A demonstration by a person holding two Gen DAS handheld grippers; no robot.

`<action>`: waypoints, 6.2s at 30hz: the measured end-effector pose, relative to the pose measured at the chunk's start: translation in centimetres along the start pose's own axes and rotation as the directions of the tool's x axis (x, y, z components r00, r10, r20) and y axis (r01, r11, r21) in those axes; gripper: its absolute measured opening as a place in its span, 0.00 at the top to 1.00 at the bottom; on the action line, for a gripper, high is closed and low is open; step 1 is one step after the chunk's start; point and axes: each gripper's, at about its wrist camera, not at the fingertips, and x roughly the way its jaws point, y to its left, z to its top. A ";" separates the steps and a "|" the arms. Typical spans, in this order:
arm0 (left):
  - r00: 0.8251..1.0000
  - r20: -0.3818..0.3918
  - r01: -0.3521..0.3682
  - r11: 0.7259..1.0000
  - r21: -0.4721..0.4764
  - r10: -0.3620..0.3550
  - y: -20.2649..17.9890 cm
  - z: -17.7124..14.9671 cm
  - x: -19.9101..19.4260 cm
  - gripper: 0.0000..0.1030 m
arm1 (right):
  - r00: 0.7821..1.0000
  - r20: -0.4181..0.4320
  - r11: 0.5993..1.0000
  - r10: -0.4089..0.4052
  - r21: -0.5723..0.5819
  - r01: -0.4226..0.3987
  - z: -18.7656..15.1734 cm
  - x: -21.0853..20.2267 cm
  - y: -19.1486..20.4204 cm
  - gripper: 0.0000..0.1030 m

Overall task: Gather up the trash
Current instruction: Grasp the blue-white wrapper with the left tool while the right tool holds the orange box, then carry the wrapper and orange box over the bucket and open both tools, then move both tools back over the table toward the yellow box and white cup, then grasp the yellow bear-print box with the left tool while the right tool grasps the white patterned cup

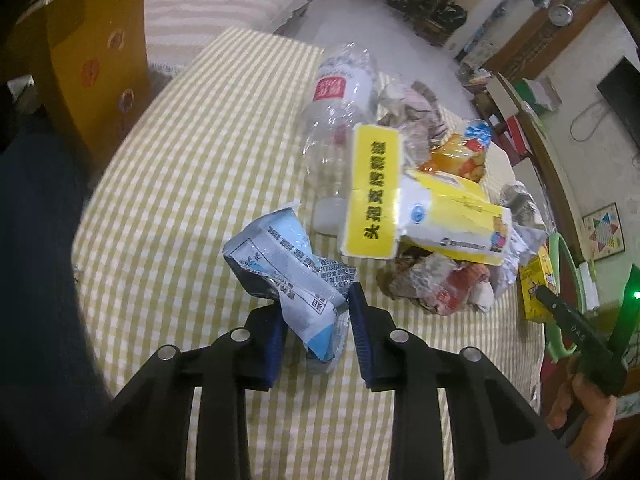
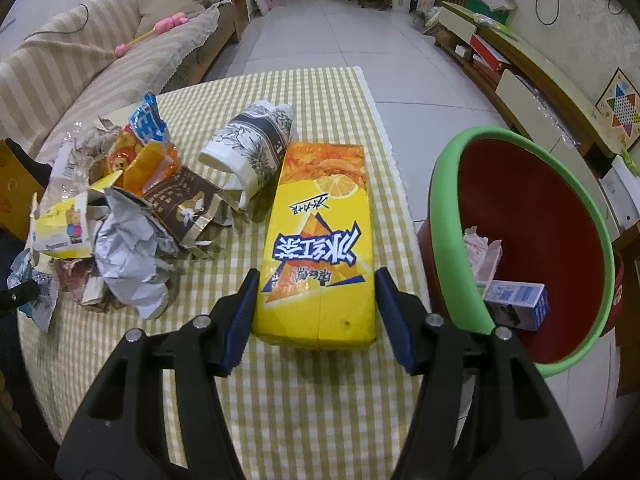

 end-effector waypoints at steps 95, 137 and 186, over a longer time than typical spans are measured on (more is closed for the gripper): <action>0.899 -0.217 0.436 0.731 0.525 -0.380 -41.4 -1.8 1.9 0.71 | 0.980 0.168 0.951 -0.107 0.303 0.052 1.8 -8.1 -21.2 0.46; 0.954 0.054 0.258 0.897 0.359 -0.296 -20.4 5.1 -6.1 0.08 | 0.981 0.196 0.996 -0.014 0.084 -0.003 3.6 -7.2 -6.3 0.05; 0.991 -0.135 0.093 0.617 0.781 0.021 -12.3 2.2 3.4 0.31 | 0.999 -0.020 0.998 0.038 0.049 -0.037 6.8 4.9 0.7 0.05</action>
